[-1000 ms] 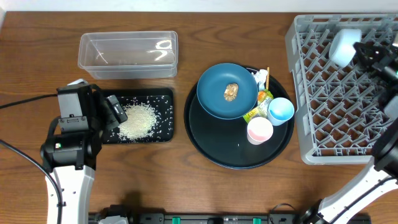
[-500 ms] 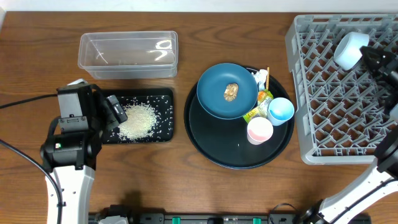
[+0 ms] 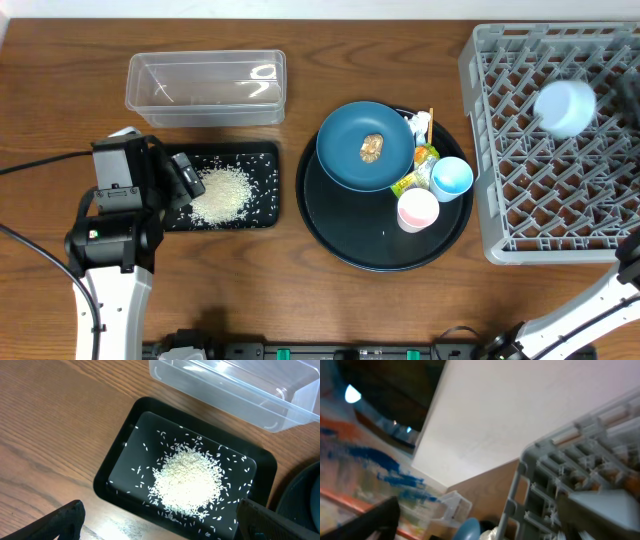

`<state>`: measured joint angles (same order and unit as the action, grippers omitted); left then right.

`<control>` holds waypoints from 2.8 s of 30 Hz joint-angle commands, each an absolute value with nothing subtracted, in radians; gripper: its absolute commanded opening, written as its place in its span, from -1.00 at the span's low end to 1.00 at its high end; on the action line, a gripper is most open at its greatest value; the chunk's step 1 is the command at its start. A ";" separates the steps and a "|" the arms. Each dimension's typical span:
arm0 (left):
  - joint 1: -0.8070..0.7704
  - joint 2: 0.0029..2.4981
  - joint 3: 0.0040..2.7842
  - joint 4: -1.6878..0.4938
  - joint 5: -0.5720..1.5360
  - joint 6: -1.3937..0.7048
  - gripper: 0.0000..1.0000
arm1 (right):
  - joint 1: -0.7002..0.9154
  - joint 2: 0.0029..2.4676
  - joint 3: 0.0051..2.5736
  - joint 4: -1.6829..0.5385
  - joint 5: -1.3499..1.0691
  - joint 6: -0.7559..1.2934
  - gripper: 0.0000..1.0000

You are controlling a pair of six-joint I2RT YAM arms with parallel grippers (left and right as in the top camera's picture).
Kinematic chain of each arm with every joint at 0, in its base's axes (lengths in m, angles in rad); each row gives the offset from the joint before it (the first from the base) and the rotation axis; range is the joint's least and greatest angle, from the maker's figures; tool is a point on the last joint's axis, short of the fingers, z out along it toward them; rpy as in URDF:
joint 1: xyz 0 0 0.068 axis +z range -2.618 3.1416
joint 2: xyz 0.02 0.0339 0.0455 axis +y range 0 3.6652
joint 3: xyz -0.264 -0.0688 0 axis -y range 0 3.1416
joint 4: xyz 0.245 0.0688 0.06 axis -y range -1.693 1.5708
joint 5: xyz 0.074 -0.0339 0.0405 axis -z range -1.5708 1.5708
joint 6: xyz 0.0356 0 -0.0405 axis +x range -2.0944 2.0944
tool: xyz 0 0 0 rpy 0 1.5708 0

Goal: Sort waste into correct bins and load items into the dishwasher rack
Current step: 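Lower the bowl upside down into the rack and open the right gripper, then raise the right gripper away from the rack to the rack's top edge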

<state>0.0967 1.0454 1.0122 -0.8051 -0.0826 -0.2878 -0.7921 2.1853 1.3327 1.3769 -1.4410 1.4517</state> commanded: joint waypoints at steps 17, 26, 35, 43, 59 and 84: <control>0.102 1.045 1.027 -0.807 -0.095 -0.283 0.96 | -0.632 2.053 1.666 1.555 -1.513 1.986 0.99; 0.102 1.045 1.027 -0.807 -0.095 -0.283 0.96 | -0.417 2.014 2.024 1.380 -1.549 1.962 0.98; 0.102 1.045 1.027 -0.807 -0.095 -0.283 0.96 | -0.198 2.014 2.155 1.102 -1.387 1.578 0.99; 0.102 1.045 1.027 -0.807 -0.095 -0.283 0.96 | -0.026 2.014 2.144 0.660 -1.219 0.907 0.99; 0.102 1.045 1.027 -0.807 -0.095 -0.283 0.96 | 0.094 1.914 2.146 -0.733 -0.106 0.069 0.99; 0.102 1.045 1.027 -0.793 -0.094 -0.283 0.96 | -0.268 1.917 2.146 -1.163 -0.056 0.073 0.99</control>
